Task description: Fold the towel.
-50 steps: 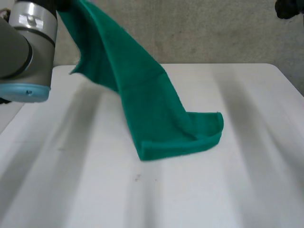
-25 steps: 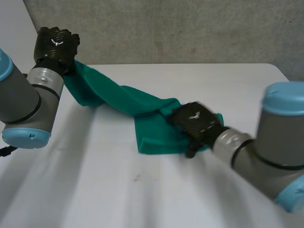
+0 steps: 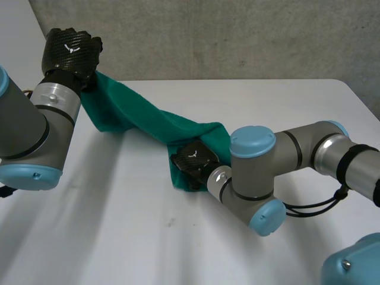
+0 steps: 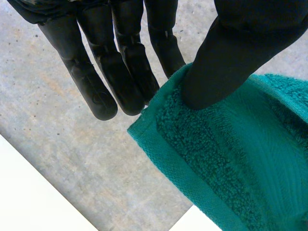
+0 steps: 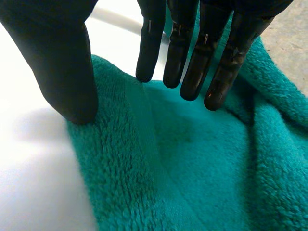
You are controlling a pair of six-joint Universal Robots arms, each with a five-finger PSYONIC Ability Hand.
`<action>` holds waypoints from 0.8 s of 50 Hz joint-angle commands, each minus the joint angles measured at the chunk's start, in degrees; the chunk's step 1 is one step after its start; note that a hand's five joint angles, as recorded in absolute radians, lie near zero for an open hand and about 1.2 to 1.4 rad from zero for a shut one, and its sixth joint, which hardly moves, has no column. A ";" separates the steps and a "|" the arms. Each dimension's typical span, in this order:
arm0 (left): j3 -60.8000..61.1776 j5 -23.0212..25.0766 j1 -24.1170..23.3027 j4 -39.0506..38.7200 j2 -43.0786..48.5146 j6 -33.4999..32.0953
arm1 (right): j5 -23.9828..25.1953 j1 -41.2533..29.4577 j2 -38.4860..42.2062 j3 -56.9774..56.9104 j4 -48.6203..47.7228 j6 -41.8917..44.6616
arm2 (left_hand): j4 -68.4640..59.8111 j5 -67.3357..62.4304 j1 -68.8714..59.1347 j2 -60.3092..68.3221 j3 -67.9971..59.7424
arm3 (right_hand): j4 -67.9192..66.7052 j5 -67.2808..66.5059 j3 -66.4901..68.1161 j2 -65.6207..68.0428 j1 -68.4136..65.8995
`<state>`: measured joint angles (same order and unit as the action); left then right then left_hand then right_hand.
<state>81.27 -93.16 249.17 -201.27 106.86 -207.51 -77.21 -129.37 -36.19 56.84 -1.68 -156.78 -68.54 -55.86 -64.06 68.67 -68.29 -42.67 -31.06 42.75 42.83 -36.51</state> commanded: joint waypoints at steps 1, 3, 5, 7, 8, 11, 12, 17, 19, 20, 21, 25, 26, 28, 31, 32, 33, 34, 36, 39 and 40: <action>0.38 0.08 0.09 0.09 0.10 0.88 | -0.93 0.08 1.30 -1.73 0.27 0.60 | -11.46 -14.14 -15.94 11.33 -11.71 | -8.29 -9.90 8.21 8.13 -14.45; 0.56 0.08 0.09 0.09 0.10 1.23 | -0.93 0.08 1.30 -1.73 0.36 0.60 | -11.46 -14.14 -15.94 11.33 -11.71 | -7.95 -9.56 7.87 7.79 -14.11; 0.56 0.08 0.09 0.09 0.10 1.50 | -0.75 0.08 1.30 -1.82 1.15 0.60 | -11.46 -14.14 -15.94 11.33 -11.71 | -6.44 -8.05 6.37 6.29 -12.60; 0.56 0.08 0.09 0.09 0.01 1.50 | -0.66 0.08 1.30 -1.91 1.77 0.60 | -11.46 -14.14 -15.94 11.33 -11.71 | -5.93 -7.54 5.85 5.77 -12.09; 0.56 0.08 0.09 0.09 0.01 1.50 | -0.66 0.08 1.30 -1.91 1.94 0.51 | -11.46 -14.14 -15.94 11.33 -11.71 | -6.76 -8.37 6.68 6.61 -12.92; 0.56 0.08 0.01 0.09 0.01 1.50 | -0.75 0.08 1.30 -2.00 2.12 0.43 | -11.46 -14.14 -15.94 11.33 -11.71 | -31.23 -32.84 31.15 31.08 -37.39; 0.56 0.08 0.00 0.09 0.01 1.50 | -0.93 0.08 1.21 -2.00 2.12 0.43 | -11.46 -14.14 -15.94 11.33 -11.71 | -37.27 -38.87 37.19 37.11 -43.43; 0.56 -0.01 0.09 0.26 0.01 1.50 | -1.98 0.70 -0.01 -1.56 2.30 -0.63 | -11.46 -14.14 -15.94 11.33 -11.71 | -37.33 -38.94 37.25 37.17 -43.49; 0.56 -0.01 0.18 0.35 0.01 1.50 | -3.12 1.14 -2.73 -0.51 2.38 -1.77 | -11.46 -14.14 -15.94 11.33 -11.71 | -37.33 -38.94 37.25 37.17 -43.49; 0.56 -0.01 0.44 0.61 0.01 1.50 | -3.13 1.14 -2.75 -0.50 2.38 -1.77 | -11.46 -14.14 -15.94 11.33 -11.71 | -37.33 -38.94 37.25 37.17 -43.49; 0.56 -0.01 0.44 0.61 0.01 1.50 | -3.73 1.40 -4.57 0.11 2.47 -2.38 | -11.46 -14.14 -15.94 11.33 -11.71 | -37.33 -38.94 37.25 37.17 -43.49; 0.56 0.08 1.58 3.59 -0.77 1.50 | -6.20 8.49 -17.66 5.20 6.50 -3.10 | -11.46 -14.14 -15.94 11.33 -11.71 | -37.33 -38.94 37.25 37.17 -43.49; 0.56 0.17 1.85 4.04 -0.95 1.50 | -6.20 10.09 -18.99 5.73 7.47 -2.39 | -11.46 -14.14 -15.94 11.33 -11.71 | -37.33 -38.94 37.25 37.17 -43.49; 0.65 0.17 2.11 4.48 -1.13 1.59 | -6.20 12.38 -21.54 6.61 9.84 -0.20 | -11.46 -14.14 -15.94 11.33 -11.71 | -37.33 -38.94 37.25 37.17 -43.49; 1.09 0.26 2.47 6.42 -1.13 1.50 | -6.90 14.58 -24.45 7.76 14.85 6.03 | -11.46 -14.14 -15.94 11.33 -11.71 | -37.33 -38.94 37.25 37.17 -43.49; 1.26 0.26 2.29 7.02 -1.13 1.50 | -7.08 14.50 -24.72 7.93 16.00 7.88 | -11.46 -14.14 -15.94 11.33 -11.71 | -37.33 -38.94 37.25 37.17 -43.49; 1.78 0.26 2.03 8.25 -1.13 1.50 | -7.43 14.50 -24.89 8.28 17.14 9.55 | -11.46 -14.14 -15.94 11.33 -11.71 | -37.33 -38.94 37.25 37.17 -43.49; 2.48 0.26 1.68 9.39 -1.13 1.50 | -7.43 14.50 -24.89 8.29 17.15 9.57 | -11.46 -14.14 -15.94 11.33 -11.71 | -37.33 -38.94 37.25 37.17 -43.49; 2.93 0.26 1.59 9.84 -1.04 1.50 | -10.05 14.50 -24.89 9.34 20.48 14.38 | -11.46 -14.14 -15.94 11.33 -11.71 | -37.33 -38.94 37.25 37.17 -43.49; 4.43 0.34 1.06 10.72 -1.04 1.50 | -13.14 14.50 -24.81 10.22 21.72 14.84 | -11.46 -14.14 -15.94 11.33 -11.71 | -33.22 -34.83 33.14 33.07 -39.38; 4.86 0.34 0.80 10.72 -0.96 1.50 | -13.84 14.15 -24.72 11.09 21.02 14.49 | -11.46 -14.14 -15.94 11.33 -11.71 | -14.86 -16.47 14.78 14.71 -21.02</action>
<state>83.58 -92.89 251.06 -192.54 105.73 -206.00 -85.99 -114.55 -61.52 65.73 16.42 -146.34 -68.55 -55.86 -64.06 68.67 -68.29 -68.15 -56.12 67.59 67.12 -55.39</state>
